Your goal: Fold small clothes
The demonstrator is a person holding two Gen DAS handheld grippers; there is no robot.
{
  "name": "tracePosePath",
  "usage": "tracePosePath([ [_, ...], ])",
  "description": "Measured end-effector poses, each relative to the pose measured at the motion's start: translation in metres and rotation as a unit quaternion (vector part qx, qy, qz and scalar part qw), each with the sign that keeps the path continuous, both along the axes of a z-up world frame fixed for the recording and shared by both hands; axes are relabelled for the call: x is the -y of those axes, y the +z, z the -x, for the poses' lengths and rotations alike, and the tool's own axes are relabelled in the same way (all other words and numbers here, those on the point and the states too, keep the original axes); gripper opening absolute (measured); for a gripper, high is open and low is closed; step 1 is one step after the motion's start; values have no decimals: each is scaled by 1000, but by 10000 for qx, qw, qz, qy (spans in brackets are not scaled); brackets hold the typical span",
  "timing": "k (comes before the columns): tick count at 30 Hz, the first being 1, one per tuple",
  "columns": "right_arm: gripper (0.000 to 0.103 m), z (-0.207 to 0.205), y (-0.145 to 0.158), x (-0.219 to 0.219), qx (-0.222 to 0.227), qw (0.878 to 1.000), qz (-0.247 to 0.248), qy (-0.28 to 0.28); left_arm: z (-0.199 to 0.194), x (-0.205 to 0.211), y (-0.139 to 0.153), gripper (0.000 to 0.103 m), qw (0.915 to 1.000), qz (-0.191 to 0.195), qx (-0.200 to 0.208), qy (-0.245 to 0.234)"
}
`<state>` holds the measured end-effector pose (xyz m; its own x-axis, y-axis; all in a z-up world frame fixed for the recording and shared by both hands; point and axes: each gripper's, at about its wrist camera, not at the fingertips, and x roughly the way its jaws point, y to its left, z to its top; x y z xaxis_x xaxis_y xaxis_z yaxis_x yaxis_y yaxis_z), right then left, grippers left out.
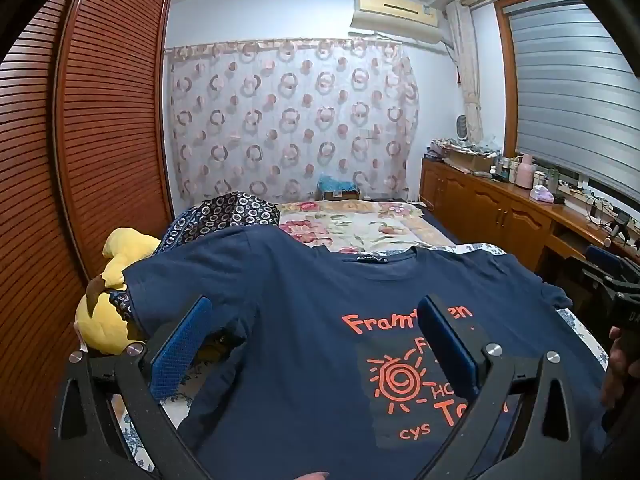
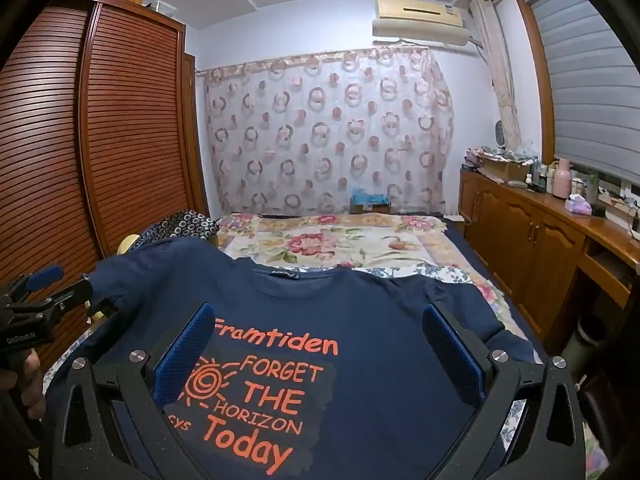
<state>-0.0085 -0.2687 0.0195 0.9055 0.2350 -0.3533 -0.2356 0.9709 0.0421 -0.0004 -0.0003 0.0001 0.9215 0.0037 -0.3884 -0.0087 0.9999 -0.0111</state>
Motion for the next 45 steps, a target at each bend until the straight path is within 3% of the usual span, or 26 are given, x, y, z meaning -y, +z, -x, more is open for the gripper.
tracePosePath([
  [45, 103, 1, 0, -5, -21, 10000, -63, 28, 0, -10, 4, 103, 10000, -40, 29, 6],
])
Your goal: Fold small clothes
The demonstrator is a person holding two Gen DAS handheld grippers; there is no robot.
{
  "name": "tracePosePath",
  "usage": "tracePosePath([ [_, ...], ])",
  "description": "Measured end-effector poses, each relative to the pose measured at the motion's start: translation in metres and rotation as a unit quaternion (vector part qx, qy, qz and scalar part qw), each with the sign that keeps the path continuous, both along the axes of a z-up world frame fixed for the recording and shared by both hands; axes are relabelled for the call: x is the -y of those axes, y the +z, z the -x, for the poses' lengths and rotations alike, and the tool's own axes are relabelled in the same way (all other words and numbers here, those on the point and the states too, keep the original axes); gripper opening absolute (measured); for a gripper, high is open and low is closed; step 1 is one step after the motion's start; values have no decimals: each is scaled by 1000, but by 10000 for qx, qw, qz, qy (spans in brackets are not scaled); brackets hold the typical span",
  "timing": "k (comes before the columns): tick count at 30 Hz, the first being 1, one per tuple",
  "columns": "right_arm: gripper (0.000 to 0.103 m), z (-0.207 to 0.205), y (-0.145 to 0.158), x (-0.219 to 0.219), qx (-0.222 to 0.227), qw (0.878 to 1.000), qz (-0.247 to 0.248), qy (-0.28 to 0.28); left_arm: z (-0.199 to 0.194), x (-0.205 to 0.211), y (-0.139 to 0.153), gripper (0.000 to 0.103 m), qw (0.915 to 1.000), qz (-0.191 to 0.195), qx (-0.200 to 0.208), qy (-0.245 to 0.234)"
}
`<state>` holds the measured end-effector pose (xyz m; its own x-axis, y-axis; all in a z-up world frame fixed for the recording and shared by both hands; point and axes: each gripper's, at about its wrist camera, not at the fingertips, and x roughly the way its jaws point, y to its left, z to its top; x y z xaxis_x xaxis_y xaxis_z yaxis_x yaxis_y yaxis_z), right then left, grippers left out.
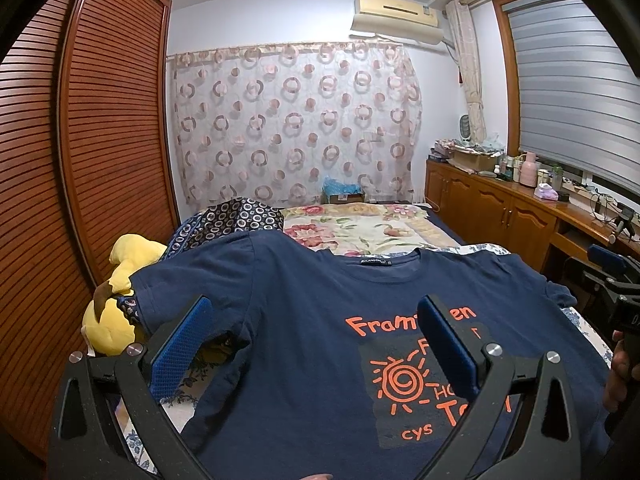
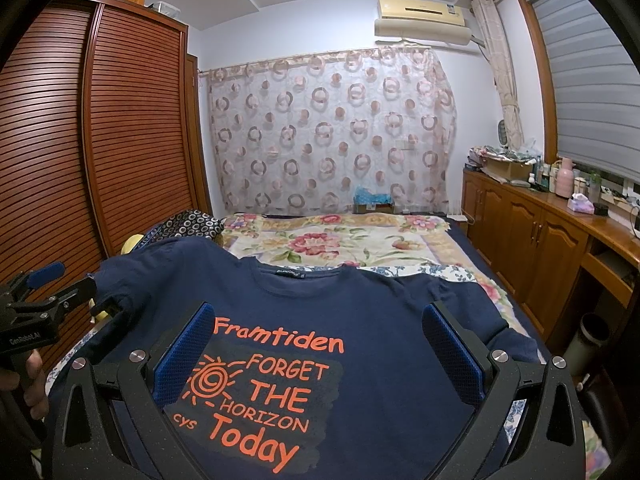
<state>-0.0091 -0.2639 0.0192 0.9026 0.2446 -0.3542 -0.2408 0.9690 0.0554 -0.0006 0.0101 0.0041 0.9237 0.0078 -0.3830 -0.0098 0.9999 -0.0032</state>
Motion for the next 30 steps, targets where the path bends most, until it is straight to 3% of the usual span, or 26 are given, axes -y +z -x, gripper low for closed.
tracePosePath([
  [30, 103, 0, 1, 0, 13, 10000, -9, 6, 1, 0, 7, 103, 10000, -65, 62, 30],
])
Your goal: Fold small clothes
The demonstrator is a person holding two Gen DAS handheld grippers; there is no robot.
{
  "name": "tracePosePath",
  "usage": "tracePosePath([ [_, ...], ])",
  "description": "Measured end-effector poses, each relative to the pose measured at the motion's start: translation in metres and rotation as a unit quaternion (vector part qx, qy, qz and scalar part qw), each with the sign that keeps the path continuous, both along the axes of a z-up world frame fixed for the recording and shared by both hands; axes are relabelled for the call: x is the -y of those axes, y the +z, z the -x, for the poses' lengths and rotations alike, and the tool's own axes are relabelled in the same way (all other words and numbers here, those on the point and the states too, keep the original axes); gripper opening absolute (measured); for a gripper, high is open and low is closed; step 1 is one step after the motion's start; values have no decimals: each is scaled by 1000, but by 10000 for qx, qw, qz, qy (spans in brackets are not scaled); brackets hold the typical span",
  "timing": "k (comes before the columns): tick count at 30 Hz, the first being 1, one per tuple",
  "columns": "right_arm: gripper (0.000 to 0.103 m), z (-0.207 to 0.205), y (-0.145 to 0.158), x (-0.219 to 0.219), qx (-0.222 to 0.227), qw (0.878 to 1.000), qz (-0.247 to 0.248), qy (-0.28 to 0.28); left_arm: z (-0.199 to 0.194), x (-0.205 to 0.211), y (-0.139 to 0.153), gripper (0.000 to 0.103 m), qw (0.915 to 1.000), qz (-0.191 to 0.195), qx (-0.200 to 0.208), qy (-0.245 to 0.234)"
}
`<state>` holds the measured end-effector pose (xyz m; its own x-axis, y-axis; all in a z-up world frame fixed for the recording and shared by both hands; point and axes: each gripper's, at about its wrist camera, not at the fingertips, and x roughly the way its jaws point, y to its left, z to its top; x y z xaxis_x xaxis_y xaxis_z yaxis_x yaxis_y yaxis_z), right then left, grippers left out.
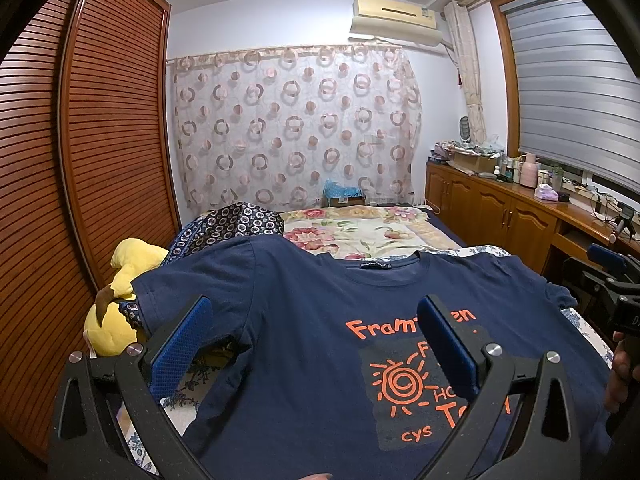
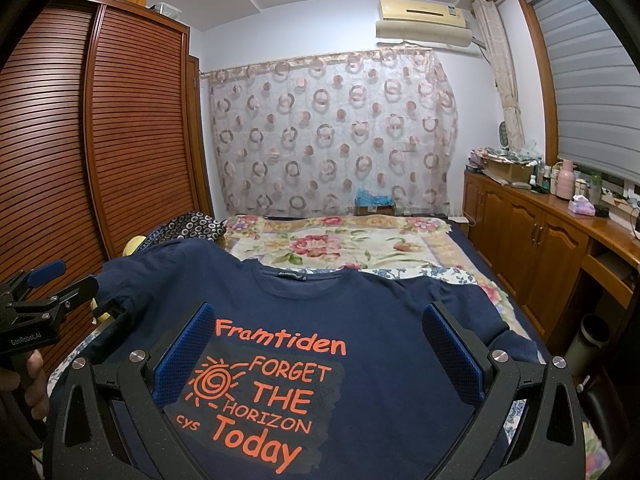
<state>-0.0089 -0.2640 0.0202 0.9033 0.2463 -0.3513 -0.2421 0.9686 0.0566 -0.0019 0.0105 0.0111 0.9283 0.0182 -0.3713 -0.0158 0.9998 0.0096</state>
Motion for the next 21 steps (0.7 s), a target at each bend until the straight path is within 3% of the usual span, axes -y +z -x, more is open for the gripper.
tracePosePath([
  [21, 103, -3, -6, -7, -88, 9996, -130, 214, -1, -8, -3, 103, 9999, 25, -135, -15],
])
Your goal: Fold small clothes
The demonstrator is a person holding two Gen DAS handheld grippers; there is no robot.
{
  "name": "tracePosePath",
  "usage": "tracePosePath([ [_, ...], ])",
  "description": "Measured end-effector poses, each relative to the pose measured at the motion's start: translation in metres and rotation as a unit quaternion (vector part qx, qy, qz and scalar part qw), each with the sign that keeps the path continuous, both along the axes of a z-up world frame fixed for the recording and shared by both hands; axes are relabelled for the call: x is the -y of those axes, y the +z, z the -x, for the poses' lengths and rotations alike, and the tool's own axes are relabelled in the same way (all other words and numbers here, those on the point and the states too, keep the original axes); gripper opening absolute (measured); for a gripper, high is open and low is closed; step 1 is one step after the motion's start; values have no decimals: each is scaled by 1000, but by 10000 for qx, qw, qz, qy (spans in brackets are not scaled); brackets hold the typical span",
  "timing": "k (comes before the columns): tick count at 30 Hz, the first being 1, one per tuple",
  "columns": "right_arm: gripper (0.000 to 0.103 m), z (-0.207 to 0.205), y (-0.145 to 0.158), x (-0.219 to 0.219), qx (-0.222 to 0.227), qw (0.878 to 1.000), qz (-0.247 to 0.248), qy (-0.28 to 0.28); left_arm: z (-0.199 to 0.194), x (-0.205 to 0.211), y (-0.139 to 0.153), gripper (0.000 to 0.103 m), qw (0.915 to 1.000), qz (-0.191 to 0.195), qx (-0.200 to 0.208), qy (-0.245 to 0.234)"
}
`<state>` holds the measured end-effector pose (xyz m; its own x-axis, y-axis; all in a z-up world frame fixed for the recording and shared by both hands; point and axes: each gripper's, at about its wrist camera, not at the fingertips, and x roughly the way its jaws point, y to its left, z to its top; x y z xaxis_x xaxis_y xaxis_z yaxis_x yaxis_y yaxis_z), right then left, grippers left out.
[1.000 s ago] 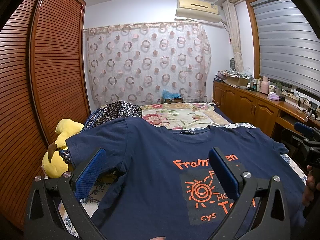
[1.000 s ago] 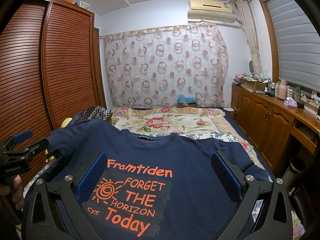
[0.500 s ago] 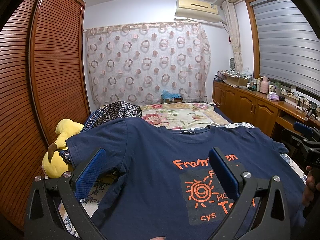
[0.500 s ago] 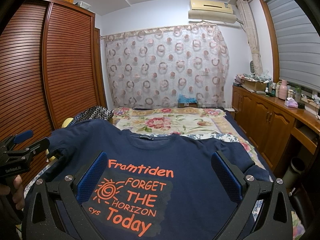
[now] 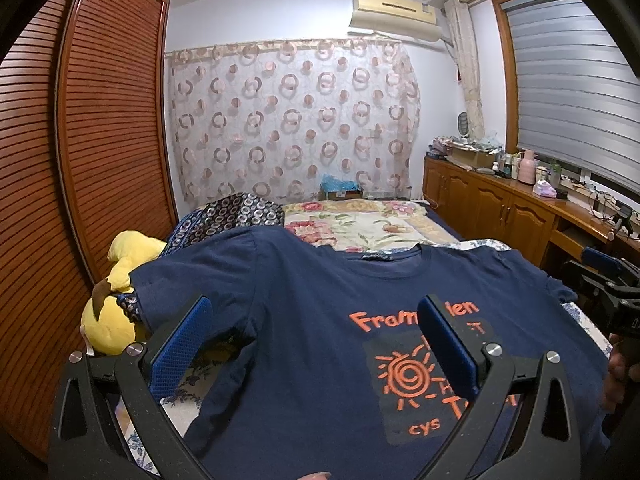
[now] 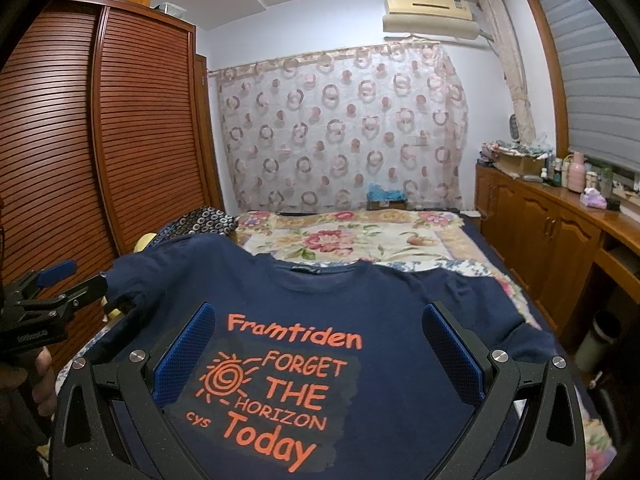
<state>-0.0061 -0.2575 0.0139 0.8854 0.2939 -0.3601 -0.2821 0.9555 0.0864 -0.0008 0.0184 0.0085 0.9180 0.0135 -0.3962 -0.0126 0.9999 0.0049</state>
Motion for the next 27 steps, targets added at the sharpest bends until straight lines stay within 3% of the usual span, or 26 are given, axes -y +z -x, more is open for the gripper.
tracePosePath([
  [19, 103, -21, -10, -15, -277, 9992, 204, 226, -17, -61, -40, 103, 9983, 175, -509, 240],
  [27, 103, -43, -19, -28, -541, 9965, 367, 517, -31, -102, -56, 103, 9953, 109, -710, 646],
])
